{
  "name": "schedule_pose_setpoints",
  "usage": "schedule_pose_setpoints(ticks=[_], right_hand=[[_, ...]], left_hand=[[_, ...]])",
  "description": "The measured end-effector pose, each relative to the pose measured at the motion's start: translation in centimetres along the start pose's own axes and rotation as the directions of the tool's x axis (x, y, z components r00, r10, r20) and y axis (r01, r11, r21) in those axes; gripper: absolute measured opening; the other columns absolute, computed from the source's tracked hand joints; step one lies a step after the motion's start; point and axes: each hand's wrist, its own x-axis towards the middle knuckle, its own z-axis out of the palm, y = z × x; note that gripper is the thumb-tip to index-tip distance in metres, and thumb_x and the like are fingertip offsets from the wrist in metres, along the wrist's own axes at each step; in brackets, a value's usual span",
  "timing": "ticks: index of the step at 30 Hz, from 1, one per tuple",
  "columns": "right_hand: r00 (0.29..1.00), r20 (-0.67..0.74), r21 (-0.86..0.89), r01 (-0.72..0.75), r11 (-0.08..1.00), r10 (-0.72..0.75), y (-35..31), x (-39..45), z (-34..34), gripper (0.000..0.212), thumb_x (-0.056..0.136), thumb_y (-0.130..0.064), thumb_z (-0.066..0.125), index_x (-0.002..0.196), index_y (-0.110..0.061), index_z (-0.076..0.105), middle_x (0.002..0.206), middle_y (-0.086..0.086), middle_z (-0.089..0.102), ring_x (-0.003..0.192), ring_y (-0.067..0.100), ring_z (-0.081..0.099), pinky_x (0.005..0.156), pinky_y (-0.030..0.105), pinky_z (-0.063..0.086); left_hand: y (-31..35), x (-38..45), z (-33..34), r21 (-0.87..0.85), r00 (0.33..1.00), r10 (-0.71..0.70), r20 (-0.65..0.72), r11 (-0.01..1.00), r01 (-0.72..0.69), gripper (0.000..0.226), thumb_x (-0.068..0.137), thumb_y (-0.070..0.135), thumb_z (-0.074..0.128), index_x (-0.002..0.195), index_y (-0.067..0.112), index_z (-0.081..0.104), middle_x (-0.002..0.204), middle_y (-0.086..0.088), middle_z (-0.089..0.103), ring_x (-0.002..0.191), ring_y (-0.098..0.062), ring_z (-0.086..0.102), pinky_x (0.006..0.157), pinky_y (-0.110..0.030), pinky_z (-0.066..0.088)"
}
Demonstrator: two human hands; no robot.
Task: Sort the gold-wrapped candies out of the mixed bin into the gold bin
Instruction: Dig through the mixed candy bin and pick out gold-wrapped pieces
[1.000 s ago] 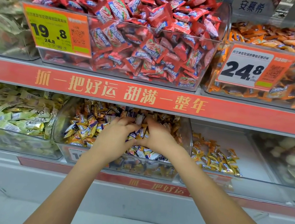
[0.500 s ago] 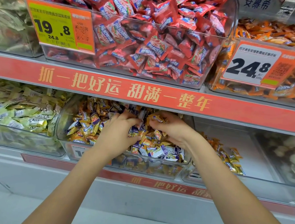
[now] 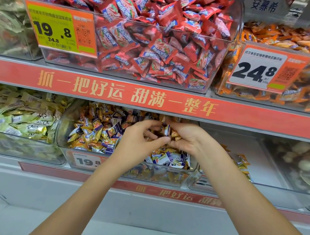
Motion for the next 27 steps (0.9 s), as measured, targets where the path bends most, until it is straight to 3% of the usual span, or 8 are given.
schedule_pose_setpoints(ticks=[2, 5, 7, 12, 14, 19, 23, 27], right_hand=[[1.000, 0.028, 0.003, 0.000, 1.000, 0.000, 0.4, -0.1, 0.2, 0.026, 0.092, -0.015, 0.061, 0.116, -0.007, 0.058, 0.113, 0.013, 0.065, 0.110, 0.028, 0.060, 0.091, 0.042, 0.051], [0.997, 0.069, 0.023, -0.041, 0.999, 0.039, 0.8, -0.9, 0.3, 0.011, 0.093, -0.015, 0.058, 0.100, -0.006, 0.058, 0.096, 0.012, 0.063, 0.088, 0.023, 0.063, 0.073, 0.027, 0.048], [0.998, 0.052, 0.063, -0.050, 0.997, 0.047, 0.9, -1.4, 0.2, 0.012, 0.094, -0.014, 0.058, 0.100, -0.004, 0.055, 0.094, 0.013, 0.059, 0.079, 0.020, 0.057, 0.061, 0.025, 0.051], [0.997, -0.052, 0.138, -0.048, 0.989, 0.055, 0.6, -2.3, -0.8, 0.025, 0.090, -0.008, 0.062, 0.113, -0.002, 0.051, 0.112, 0.014, 0.046, 0.083, 0.025, 0.052, 0.070, 0.030, 0.055], [0.997, -0.002, 0.209, -0.072, 0.975, 0.074, 0.2, -3.4, -1.3, 0.020, 0.090, -0.009, 0.061, 0.108, -0.002, 0.054, 0.109, 0.016, 0.050, 0.078, 0.023, 0.051, 0.058, 0.025, 0.054], [0.995, 0.097, 0.321, -0.069, 0.945, 0.040, 0.0, -6.9, -3.7, 0.011, 0.093, -0.012, 0.055, 0.095, -0.002, 0.059, 0.088, 0.015, 0.062, 0.061, 0.018, 0.052, 0.050, 0.019, 0.045], [0.997, 0.032, 0.295, 0.058, 0.954, -0.070, -0.2, -8.5, -7.7, 0.017, 0.080, -0.014, 0.060, 0.094, -0.005, 0.055, 0.080, 0.013, 0.061, 0.056, 0.015, 0.051, 0.047, 0.018, 0.043], [0.982, -0.149, 0.127, 0.139, 0.982, -0.120, 0.2, -6.7, -12.6, 0.006, 0.088, -0.012, 0.058, 0.091, -0.008, 0.055, 0.086, 0.012, 0.058, 0.068, 0.019, 0.056, 0.051, 0.022, 0.052]], left_hand=[[0.3, -0.2, 0.6, -0.035, 0.999, -0.015, -0.044, 0.999, 0.014, 0.036, 0.079, 0.030, 0.075, 0.111, 0.022, 0.062, 0.096, 0.012, 0.066, 0.074, 0.003, 0.064, 0.069, -0.013, 0.052], [-0.2, -0.1, 0.8, -0.016, 0.990, -0.036, -0.133, 0.999, 0.035, 0.018, 0.084, 0.019, 0.071, 0.100, 0.011, 0.068, 0.075, 0.006, 0.068, 0.065, -0.002, 0.065, 0.061, -0.013, 0.051], [-0.7, 0.2, 0.3, -0.054, 0.988, -0.100, -0.115, 0.994, 0.094, 0.018, 0.085, 0.014, 0.069, 0.101, 0.006, 0.069, 0.073, 0.000, 0.070, 0.067, -0.009, 0.068, 0.065, -0.019, 0.056], [-1.6, 1.1, -2.6, -0.236, 0.946, -0.313, -0.088, 0.929, 0.285, 0.029, 0.086, 0.014, 0.068, 0.112, 0.001, 0.061, 0.081, -0.003, 0.067, 0.069, -0.013, 0.066, 0.072, -0.029, 0.058], [-2.3, 1.3, -3.3, -0.115, 0.955, -0.279, -0.104, 0.957, 0.267, 0.029, 0.087, 0.020, 0.066, 0.113, 0.006, 0.064, 0.083, 0.004, 0.064, 0.077, -0.012, 0.064, 0.079, -0.032, 0.056], [-2.4, 1.1, -2.2, 0.121, 0.990, -0.106, -0.091, 0.986, 0.116, 0.011, 0.086, 0.015, 0.066, 0.097, 0.013, 0.069, 0.076, 0.008, 0.062, 0.067, -0.001, 0.055, 0.063, -0.012, 0.048], [-2.4, 0.8, -1.5, 0.213, 0.997, -0.056, -0.059, 0.975, 0.067, 0.014, 0.088, 0.014, 0.065, 0.101, 0.014, 0.069, 0.076, 0.011, 0.059, 0.068, -0.003, 0.056, 0.064, -0.014, 0.046], [-2.6, 0.8, -1.4, 0.313, 0.997, -0.043, -0.058, 0.948, 0.059, 0.019, 0.089, 0.017, 0.063, 0.107, 0.012, 0.069, 0.077, 0.013, 0.057, 0.072, -0.003, 0.055, 0.072, -0.025, 0.048]])
